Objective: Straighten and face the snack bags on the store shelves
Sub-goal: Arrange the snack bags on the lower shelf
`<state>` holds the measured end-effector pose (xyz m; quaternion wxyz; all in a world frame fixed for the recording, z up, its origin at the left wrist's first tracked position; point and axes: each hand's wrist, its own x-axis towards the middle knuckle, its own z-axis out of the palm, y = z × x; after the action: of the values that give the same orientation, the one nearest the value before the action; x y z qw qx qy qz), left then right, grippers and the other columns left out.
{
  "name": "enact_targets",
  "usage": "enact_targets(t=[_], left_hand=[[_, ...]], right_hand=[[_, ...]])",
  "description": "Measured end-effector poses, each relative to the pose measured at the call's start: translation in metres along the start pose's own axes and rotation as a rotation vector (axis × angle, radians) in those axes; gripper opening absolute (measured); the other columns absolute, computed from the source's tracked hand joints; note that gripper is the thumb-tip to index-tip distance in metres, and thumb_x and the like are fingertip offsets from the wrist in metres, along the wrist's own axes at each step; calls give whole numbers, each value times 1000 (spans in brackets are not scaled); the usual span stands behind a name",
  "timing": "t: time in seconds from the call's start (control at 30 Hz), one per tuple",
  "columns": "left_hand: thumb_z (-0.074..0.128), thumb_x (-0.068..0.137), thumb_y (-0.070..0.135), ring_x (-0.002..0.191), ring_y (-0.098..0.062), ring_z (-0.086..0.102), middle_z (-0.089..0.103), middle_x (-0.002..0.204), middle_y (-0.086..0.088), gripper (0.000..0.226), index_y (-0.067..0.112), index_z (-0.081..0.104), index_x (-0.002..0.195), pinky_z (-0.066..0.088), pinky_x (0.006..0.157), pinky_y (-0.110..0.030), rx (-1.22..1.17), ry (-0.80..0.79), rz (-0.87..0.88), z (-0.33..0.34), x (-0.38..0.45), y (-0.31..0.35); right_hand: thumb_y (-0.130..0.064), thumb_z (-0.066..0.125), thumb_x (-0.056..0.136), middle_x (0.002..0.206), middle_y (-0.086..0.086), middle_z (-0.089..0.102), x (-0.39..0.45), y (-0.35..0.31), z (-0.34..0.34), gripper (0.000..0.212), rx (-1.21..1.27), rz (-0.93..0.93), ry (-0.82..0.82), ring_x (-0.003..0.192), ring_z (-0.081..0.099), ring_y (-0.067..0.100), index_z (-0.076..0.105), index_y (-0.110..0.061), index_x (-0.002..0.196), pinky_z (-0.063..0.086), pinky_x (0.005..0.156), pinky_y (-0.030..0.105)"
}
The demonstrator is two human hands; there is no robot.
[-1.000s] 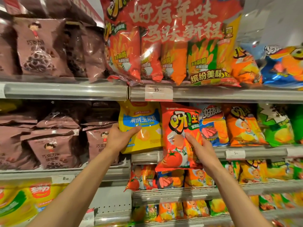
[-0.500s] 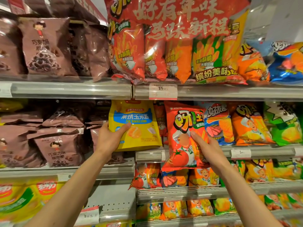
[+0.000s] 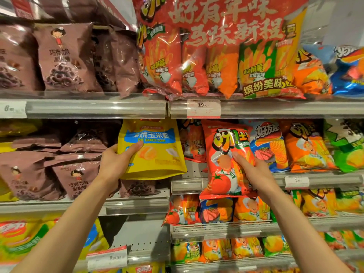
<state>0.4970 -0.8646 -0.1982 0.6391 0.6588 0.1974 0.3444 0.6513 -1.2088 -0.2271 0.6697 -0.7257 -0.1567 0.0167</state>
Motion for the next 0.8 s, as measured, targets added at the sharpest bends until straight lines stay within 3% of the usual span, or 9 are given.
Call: enact_targets(t=[0.13, 0.3, 0.4, 0.47, 0.53, 0.6, 0.7, 0.8], left_hand=[[86, 74, 43, 67, -11, 76, 80, 82, 7, 37, 21, 74, 102, 55, 48, -22, -13, -18, 5, -16, -8, 3], [85, 61, 48, 64, -14, 77, 80, 81, 2, 49, 21, 75, 100, 55, 45, -24, -50, -37, -4, -37, -17, 5], [84, 62, 53, 71, -19, 78, 81, 86, 0, 53, 22, 76, 103, 58, 53, -30, -21, -20, -5, -52, -18, 5], [83, 62, 54, 71, -19, 78, 81, 87, 0, 54, 21, 76, 104, 58, 51, -29, -1, -9, 0, -60, -18, 5], [84, 61, 54, 69, -19, 78, 81, 86, 0, 53, 20, 76, 101, 57, 47, -28, 20, -16, 11, -64, -21, 3], [84, 61, 53, 69, -19, 78, 81, 85, 0, 50, 19, 76, 98, 57, 46, -27, 33, -27, 26, -63, -24, 1], [85, 62, 50, 70, -17, 78, 80, 84, 3, 50, 20, 75, 99, 56, 46, -25, 45, -36, 48, -59, -27, -4], [87, 63, 49, 72, -18, 78, 81, 85, 2, 49, 20, 75, 100, 57, 49, -25, 33, -50, 58, -57, -27, -9]], right_hand=[[-63, 73, 82, 86, -8, 80, 1, -9, 18, 44, -45, 2, 19, 78, 77, 9, 78, -22, 98, 55, 65, 25], [-69, 74, 79, 97, 4, 80, 11, -14, 55, 58, -67, -43, 121, 90, 76, 20, 75, -17, 103, 60, 84, 41], [-67, 72, 82, 91, -17, 78, 19, -20, 86, 49, -121, -111, 178, 85, 70, -4, 74, -22, 101, 54, 80, 35], [-62, 71, 86, 86, -16, 77, 25, -25, 107, 41, -143, -158, 207, 86, 71, -2, 72, -23, 95, 54, 79, 36], [-65, 68, 87, 109, 1, 74, 29, -27, 126, 58, -179, -134, 218, 109, 68, 22, 67, -16, 116, 48, 86, 32], [-63, 66, 89, 126, 13, 66, 32, -24, 142, 72, -227, -123, 218, 120, 60, 32, 56, -6, 132, 41, 88, 31], [-64, 64, 90, 130, 15, 62, 33, -19, 150, 76, -287, -113, 169, 123, 58, 35, 49, -3, 132, 47, 94, 37], [-72, 63, 86, 160, 13, 39, 27, -17, 145, 104, -264, -128, 127, 147, 38, 29, 24, -6, 157, 36, 117, 39]])
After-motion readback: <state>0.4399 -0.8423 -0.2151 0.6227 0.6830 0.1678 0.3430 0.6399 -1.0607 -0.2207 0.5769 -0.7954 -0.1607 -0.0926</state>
